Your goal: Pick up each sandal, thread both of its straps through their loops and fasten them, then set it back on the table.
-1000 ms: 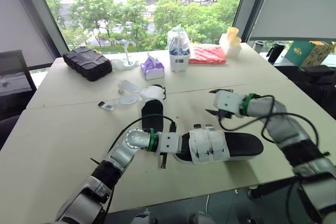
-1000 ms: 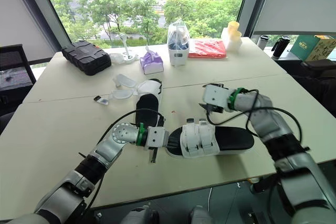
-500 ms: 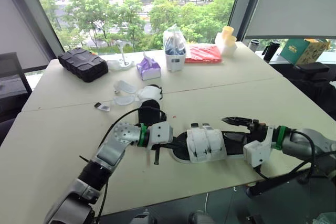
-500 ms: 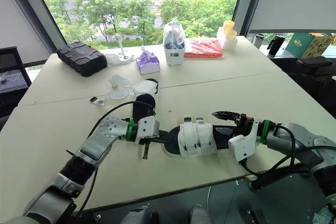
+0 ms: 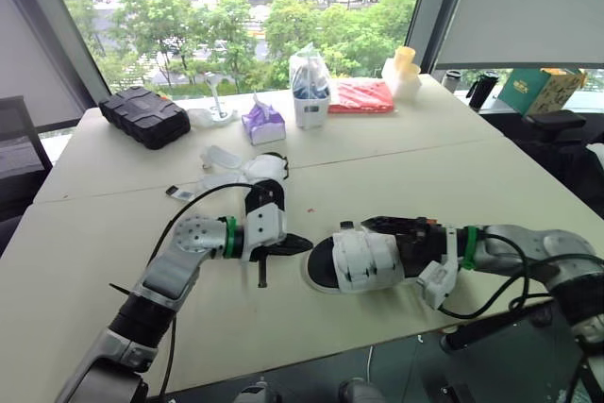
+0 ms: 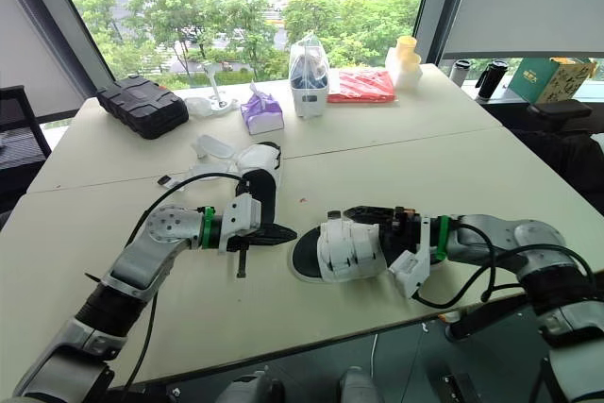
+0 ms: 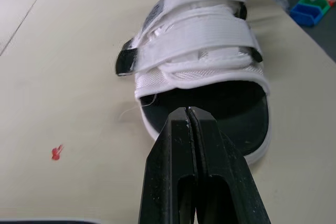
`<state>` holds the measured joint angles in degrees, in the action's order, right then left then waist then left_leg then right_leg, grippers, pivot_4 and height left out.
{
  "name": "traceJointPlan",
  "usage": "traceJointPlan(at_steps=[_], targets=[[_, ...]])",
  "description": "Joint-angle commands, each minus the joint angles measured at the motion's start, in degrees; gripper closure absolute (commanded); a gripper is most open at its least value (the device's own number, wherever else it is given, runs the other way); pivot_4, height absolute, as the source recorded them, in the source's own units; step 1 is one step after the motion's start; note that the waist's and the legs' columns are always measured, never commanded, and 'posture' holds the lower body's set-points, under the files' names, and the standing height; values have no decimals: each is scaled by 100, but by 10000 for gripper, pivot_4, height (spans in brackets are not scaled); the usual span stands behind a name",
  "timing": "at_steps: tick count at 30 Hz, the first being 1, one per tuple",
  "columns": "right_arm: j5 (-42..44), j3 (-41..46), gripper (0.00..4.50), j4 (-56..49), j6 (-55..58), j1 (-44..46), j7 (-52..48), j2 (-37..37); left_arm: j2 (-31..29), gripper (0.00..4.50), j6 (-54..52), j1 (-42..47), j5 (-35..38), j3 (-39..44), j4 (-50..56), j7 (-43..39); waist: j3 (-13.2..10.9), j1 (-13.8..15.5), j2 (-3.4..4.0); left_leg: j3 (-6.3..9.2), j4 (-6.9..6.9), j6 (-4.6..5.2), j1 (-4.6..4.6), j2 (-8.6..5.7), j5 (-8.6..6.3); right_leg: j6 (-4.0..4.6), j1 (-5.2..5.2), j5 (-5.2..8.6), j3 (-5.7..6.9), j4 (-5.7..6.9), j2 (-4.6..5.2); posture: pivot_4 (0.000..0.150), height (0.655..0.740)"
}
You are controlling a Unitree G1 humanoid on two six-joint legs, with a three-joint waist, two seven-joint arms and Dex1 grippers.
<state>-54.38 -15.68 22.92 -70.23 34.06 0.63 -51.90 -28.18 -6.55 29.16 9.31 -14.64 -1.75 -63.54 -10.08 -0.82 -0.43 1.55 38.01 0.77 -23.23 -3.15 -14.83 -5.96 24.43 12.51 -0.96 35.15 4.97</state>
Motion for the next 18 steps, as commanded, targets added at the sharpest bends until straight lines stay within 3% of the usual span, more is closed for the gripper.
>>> traceJointPlan(at_steps=[1, 6, 11, 14, 18], targets=[[-379, -249, 20059, 164, -186, 379, 402, 187, -53, 45000, 66, 46, -7, 213, 51, 195, 0, -4, -1, 0, 0, 0, 0, 0, 0, 0, 0, 0, 0, 0, 0, 1500, 7400], [-601, -512, 44687, 314, -199, 645, 641, 279, -94, 45000, 74, 80, -2, 366, -22, 433, -1, -2, 0, 0, 0, -2, 0, -1, 1, 0, 0, 0, -2, 4, -1, 1500, 7400], [371, -387, 44687, 838, 441, 853, -65, 271, -125, 45000, 110, 119, -17, 546, -36, 699, -1, 4, -1, 0, 0, -2, 0, -2, 1, -1, 0, -1, -2, 4, 0, 1500, 7400], [1187, -52, 44687, 933, 1562, 893, -825, 392, -132, 45000, 123, 120, -69, 655, -26, 947, -1, -3, -1, 0, 0, -1, 0, -2, 1, 0, -1, -2, -4, 4, 0, 1500, 7400], [1506, 197, 44687, 883, 3095, 928, -1611, 482, -125, 45000, 173, 107, -149, 691, -10, 1183, -1, 1, -1, 1, 0, -1, 0, -1, 1, -18, -1, -12, -3, 6, 0, 1500, 7400]])
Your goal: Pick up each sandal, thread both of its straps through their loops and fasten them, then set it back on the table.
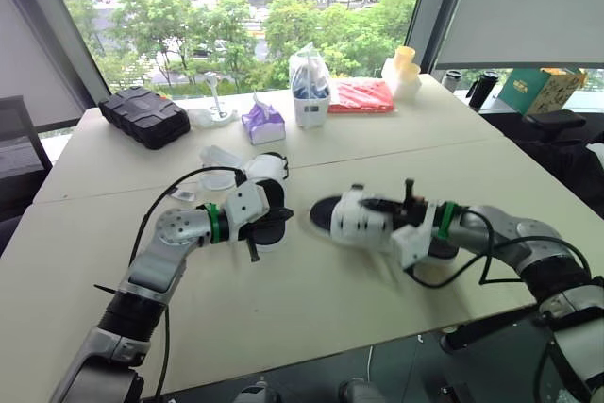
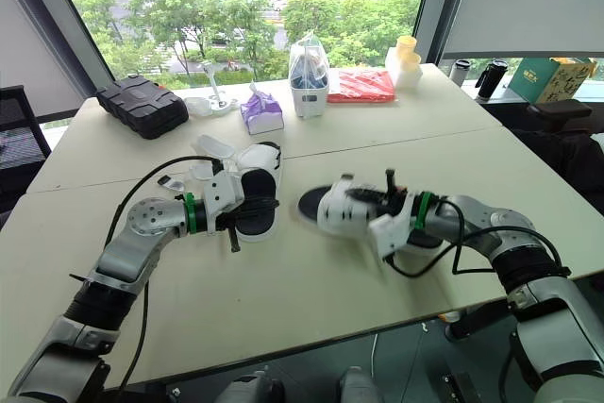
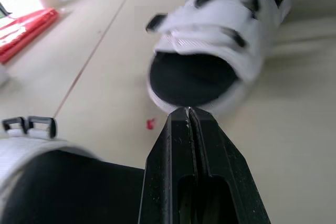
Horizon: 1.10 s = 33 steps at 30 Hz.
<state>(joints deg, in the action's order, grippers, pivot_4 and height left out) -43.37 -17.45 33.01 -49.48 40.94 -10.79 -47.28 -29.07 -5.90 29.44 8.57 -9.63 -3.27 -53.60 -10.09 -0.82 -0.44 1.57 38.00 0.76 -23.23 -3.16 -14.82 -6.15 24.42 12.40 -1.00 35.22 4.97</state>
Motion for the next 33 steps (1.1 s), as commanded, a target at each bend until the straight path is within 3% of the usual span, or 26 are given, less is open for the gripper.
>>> traceJointPlan(at_steps=[1, 4, 9, 16, 21, 25, 33], targets=[[335, 417, 44687, -133, 1492, 286, -542, 68, -36, 45000, 148, 81, -117, 194, 136, 260, 0, 1, 0, 1, 0, 0, 0, 0, 0, 0, 0, 0, 1, 0, 0, 1500, 7400], [257, 560, 44687, -113, 3048, 375, -720, 391, -3, 45000, 183, 132, -197, 206, 116, 456, 0, 2, 0, 1, 0, 0, -1, 0, 0, 0, 1, -1, 1, 0, 1, 1500, 7400], [132, 451, 44687, 101, 4483, 593, -536, 960, 39, 45000, 197, 210, -278, 218, 61, 677, -1, -12, 3, 1, -3, -1, -3, 0, 0, -2, 9, -2, 1, 4, 2, 1500, 7400], [-348, -286, 44687, 2118, 5571, 1572, 574, 1990, 101, 45000, 477, 336, -731, 152, -395, 1106, 0, -42, 3, 1, -6, -11, 0, 0, 5, 2, 15, -6, 1, 15, 1, 1500, 7400], [-78, -316, 22752, 1991, 5675, 1453, 392, 1991, 135, 45000, 474, 347, -834, 170, -455, 1296, 0, -21, 4, 2, -6, -11, -1, -4, 5, 1, 15, -7, 2, 15, 2, 1500, 7400], [260, -154, 1627, 414, 5951, 718, -806, 1448, 90, 45000, 417, 431, -1059, 134, -450, 1512, 1, 8, 4, 8, -7, -11, -2, -4, 5, -1, 14, -7, 8, 16, 1, 1500, 7400], [1601, 801, 349, -3349, 6920, -1092, -3179, 529, 122, 45000, -121, 576, -1205, 54, -37, 1557, 3, 8, 1, 16, -4, -10, -1, -3, 5, -10, 4, -9, 18, 16, -1, 1500, 7400]])
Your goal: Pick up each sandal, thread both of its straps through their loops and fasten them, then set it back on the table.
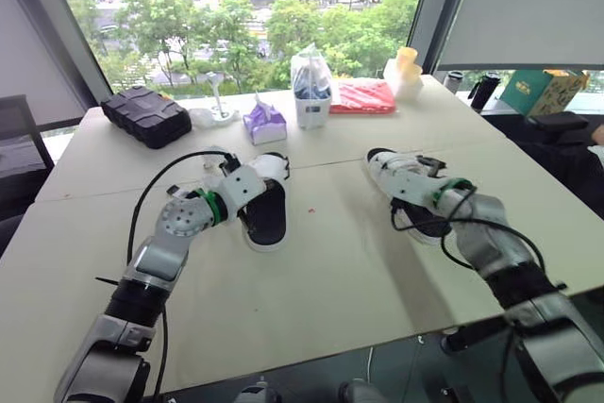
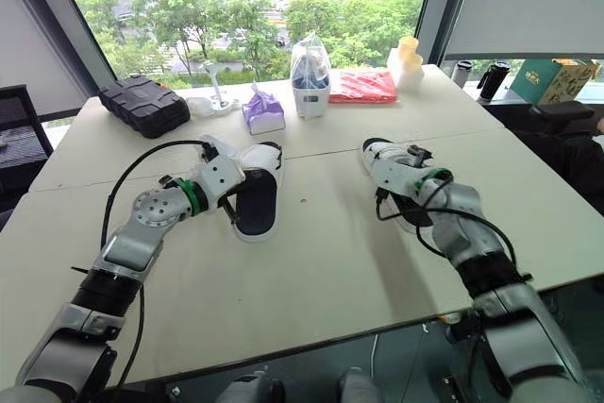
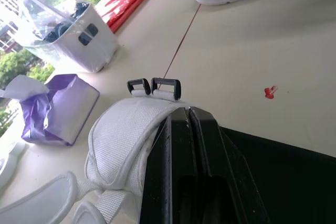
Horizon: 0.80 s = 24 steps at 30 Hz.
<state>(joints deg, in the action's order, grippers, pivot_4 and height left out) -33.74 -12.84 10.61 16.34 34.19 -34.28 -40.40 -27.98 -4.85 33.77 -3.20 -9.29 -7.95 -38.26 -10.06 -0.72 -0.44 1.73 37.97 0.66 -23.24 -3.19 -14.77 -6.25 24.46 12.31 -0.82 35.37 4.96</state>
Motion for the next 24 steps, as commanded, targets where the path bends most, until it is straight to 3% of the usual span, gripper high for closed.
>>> traceJointPlan(at_steps=[1, 6, 11, 15, 24], targets=[[879, 501, 349, -1496, 517, -571, -1096, -222, -4, 45000, -308, 153, -89, -28, 528, 7, 0, -2, 0, 0, 0, 0, 0, 0, 0, 0, 0, 0, 0, 0, 0, 1500, 7400], [1615, 878, 349, -2473, 856, -900, -1739, -424, -105, 45000, -549, 162, -416, -174, 864, 68, -1, -19, 0, -3, 0, 0, 4, 5, 0, -1, 0, 0, -2, 3, -3, 1500, 7400], [2692, 1222, 0, -3550, 1152, -1150, -2320, -436, -335, 22168, -739, 207, -1348, -497, 1324, 306, -3, 14, -1, -1, 2, 0, 2, 5, 0, -1, 0, 0, -2, 0, -2, 1500, 7400], [2896, 1195, 0, -3574, 1257, -1056, -2213, -431, -163, 1953, -1347, 328, -2035, -812, 1498, 490, -3, 84, -5, 0, 7, 1, -1, 2, 0, -1, -6, 0, -1, -6, 0, 1500, 7400], [3129, 860, 0, -3848, 1539, -652, -2110, -398, -73, 476, -1376, 752, -2702, -1145, 437, 804, -4, 136, -6, -1, 8, 0, -3, 5, 0, -1, 2, 0, 1, -4, -1, 1500, 7400]])
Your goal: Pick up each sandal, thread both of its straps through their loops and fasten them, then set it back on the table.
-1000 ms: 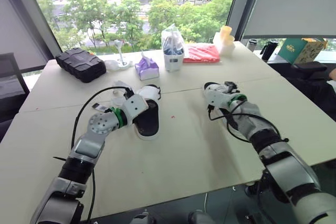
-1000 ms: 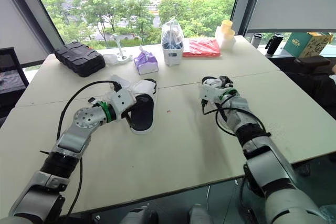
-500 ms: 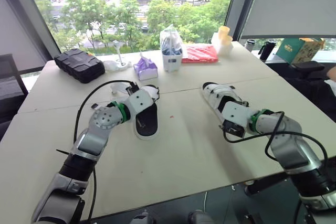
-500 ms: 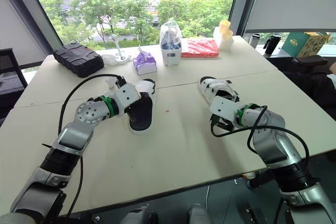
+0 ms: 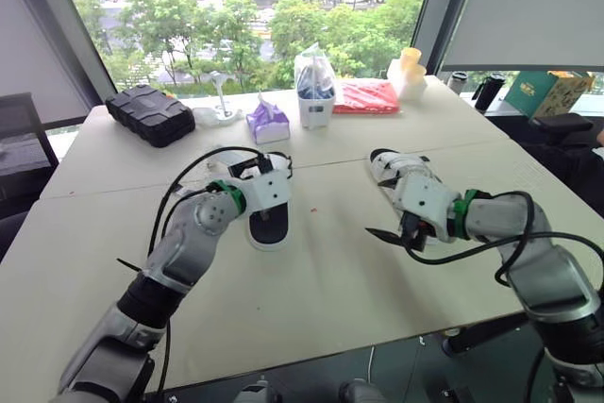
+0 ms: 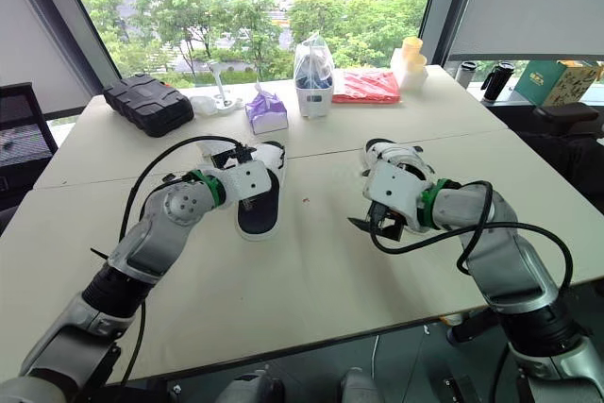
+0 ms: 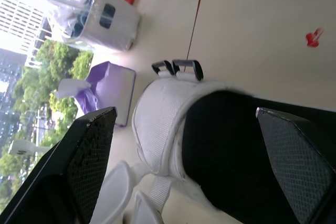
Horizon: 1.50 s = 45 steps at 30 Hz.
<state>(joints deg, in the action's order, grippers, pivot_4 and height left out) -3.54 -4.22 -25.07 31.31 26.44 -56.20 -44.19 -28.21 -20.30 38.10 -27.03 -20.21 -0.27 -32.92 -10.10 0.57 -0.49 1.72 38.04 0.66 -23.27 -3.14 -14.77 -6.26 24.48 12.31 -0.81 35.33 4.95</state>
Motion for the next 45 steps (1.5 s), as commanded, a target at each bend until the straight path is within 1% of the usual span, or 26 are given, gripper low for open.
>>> traceJointPlan(at_steps=[1, 5, 10, 13, 16, 17, 19, 20, 21, 24, 25, 26, 29, 31, 33, 35, 39, 42, 45], targets=[[108, -33, 0, -302, 60, 113, 113, -19, -78, 476, 249, 427, -449, -122, -574, 366, 0, 15, 0, 0, 0, 0, 0, 0, 0, 0, 0, 0, 1, -1, 0, 1500, 7400], [86, -152, 0, -434, 149, 65, 240, -20, -43, 476, 626, 839, -643, -216, -1620, 744, 0, 18, -1, 0, 1, 0, -2, -3, 0, -1, 0, 0, 1, -2, 3, 1500, 7400], [74, -120, 0, -585, 335, -39, 433, -52, 391, 476, 1563, 1574, -631, -379, -3571, 1471, -1, 28, -2, 1, 2, 0, -4, -4, 0, -1, 1, -1, 5, -1, 5, 1500, 7400], [43, -117, 0, -646, 443, -114, 550, -82, 630, 8479, 2040, 1898, -655, -441, -4577, 1851, -2, 10, -5, 0, 2, 0, -5, -4, 0, -3, 1, -2, 6, -1, 5, 1500, 7400], [65, -108, 0, -691, 573, -114, 647, -63, 821, 23430, 2405, 2132, -622, -415, -5338, 2190, -2, 8, -5, -2, 2, 2, -8, -4, -1, -7, 7, -4, 5, 0, 5, 1500, 7400], [59, -113, 0, -701, 583, -127, 668, -78, 891, 29267, 2506, 2199, -633, -428, -5599, 2307, -2, 16, -6, -1, 2, 2, -8, -4, -1, -7, 7, -4, 5, 1, 5, 1500, 7400], [50, -120, 0, -713, 596, -151, 709, -106, 994, 37516, 2684, 2302, -642, -444, -5990, 2505, 1, 43, -4, 0, 3, 1, -6, -5, -1, -10, 5, -6, 6, 5, 5, 1500, 7400], [33, -122, 0, -712, 601, -167, 741, -118, 1026, 42830, 2817, 2342, -653, -460, -6140, 2602, 3, 44, -4, 2, 7, 1, -5, -6, 0, -14, 1, -8, 7, 5, 5, 1500, 7400], [24, -123, 0, -712, 608, -177, 764, -126, 1044, 44025, 2922, 2376, -659, -473, -6249, 2669, 5, 49, -4, 2, 9, 1, -1, -6, 0, -14, -6, -8, 7, 5, 6, 1500, 7400], [69, -99, 0, -742, 662, -182, 808, -124, 984, 44025, 3508, 2500, -533, -373, -6275, 2759, 6, 56, -7, 2, 17, 1, 3, -8, 0, -16, -17, -8, 7, 0, 9, 1500, 7400], [81, -82, 0, -735, 654, -188, 815, -135, 916, 44025, 3848, 2534, -475, -341, -6201, 2693, 5, 55, -8, 1, 17, 1, 3, -8, 0, -17, -17, -9, 7, -1, 9, 1500, 7400], [86, -71, 0, -704, 635, -180, 818, -147, 852, 44025, 4308, 2546, -279, -244, -6107, 2421, 4, 53, -9, 1, 17, 1, 2, -8, 0, -17, -15, -9, 7, -1, 9, 1500, 7400], [85, -28, 0, -567, 503, -162, 812, -206, 501, 44025, 5865, 2629, -82, -290, -5866, 1821, 2, 34, -11, 1, 14, 0, -17, -7, 0, -17, 10, -10, 7, 0, 11, 1500, 7400], [89, 14, 0, -465, 391, -166, 807, -267, 266, 44025, 6650, 2734, -239, -429, -5826, 1723, 1, 25, -12, -2, 5, -1, -25, -7, -1, -17, 21, -10, 5, -6, 13, 1500, 7400], [62, 57, 0, -323, 230, -153, 818, -352, 123, 44025, 7727, 2823, 33, -508, -5909, 1052, 0, 13, -13, -4, -1, -1, -27, -8, -2, -16, 23, -10, 4, -12, 14, 1500, 7400], [55, 100, 0, -227, 111, -149, 824, -409, 22, 44025, 8527, 2945, -24, -607, -6006, 950, 0, 16, -13, -9, -4, 0, -26, -7, -3, -16, 24, -11, 2, -16, 14, 1500, 7400], [72, 195, 0, -118, -63, -179, 862, -490, -70, 44025, 9823, 3085, -603, -996, -6116, 1030, 0, 18, -12, -8, -2, 0, -23, -7, -3, -16, 19, -11, 2, -15, 15, 1500, 7400], [78, 239, 0, -96, -116, -205, 873, -512, -17, 44025, 10290, 3098, -1039, -1176, -6123, 1276, 0, 15, -13, -11, -1, 2, -23, -7, -3, -16, 18, -11, 2, -14, 12, 1500, 7400], [80, 270, 0, -125, -124, -244, 881, -521, 21, 44025, 10498, 3062, -1595, -1330, -6090, 1627, -1, 19, -15, -12, 0, 3, -23, -7, -2, -17, 17, -11, 3, -12, 10, 1500, 7400]])
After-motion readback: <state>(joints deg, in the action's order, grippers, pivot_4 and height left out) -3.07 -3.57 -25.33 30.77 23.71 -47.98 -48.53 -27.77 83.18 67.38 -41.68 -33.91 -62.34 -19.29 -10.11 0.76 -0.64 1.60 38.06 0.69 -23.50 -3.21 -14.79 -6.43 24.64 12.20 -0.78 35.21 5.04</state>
